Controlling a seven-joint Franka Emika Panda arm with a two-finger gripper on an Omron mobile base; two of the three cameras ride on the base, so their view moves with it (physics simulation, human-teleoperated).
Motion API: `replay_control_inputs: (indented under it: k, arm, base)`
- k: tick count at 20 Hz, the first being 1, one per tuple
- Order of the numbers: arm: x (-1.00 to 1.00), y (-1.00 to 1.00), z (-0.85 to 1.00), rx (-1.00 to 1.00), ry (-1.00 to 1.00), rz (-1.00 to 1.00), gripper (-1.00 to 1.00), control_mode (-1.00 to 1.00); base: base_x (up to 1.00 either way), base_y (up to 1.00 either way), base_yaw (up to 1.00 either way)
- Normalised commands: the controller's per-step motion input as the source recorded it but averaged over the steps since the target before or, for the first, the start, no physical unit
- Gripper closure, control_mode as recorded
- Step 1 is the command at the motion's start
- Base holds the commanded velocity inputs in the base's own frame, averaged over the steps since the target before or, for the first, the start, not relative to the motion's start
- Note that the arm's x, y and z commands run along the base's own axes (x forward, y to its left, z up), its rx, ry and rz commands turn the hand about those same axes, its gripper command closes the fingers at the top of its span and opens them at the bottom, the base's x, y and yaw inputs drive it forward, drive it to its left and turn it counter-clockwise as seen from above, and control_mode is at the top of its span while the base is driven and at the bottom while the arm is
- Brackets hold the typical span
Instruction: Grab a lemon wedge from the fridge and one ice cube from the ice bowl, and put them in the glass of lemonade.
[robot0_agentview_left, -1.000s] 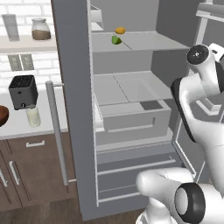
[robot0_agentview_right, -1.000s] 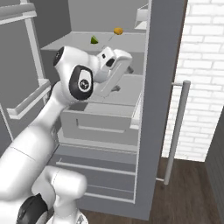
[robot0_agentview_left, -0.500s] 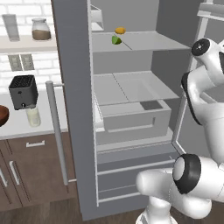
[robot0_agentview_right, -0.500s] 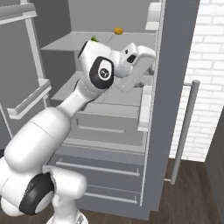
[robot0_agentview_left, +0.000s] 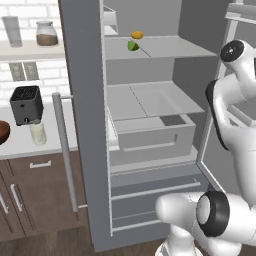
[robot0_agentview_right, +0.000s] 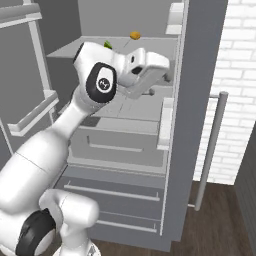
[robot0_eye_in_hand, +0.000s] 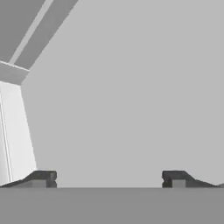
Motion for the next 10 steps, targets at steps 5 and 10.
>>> replay_control_inputs:
  k: [5, 10]
  arm:
    - [-0.94, 0.98, -0.27, 0.17, -0.71, 0.04, -1.0, -1.0]
    - [-0.99, 1.0, -0.3, 0.29, -0.43, 0.07, -1.0, -1.0]
  base:
    - [0.0, 0.0, 0.0]
    - [0.0, 0.0, 0.0]
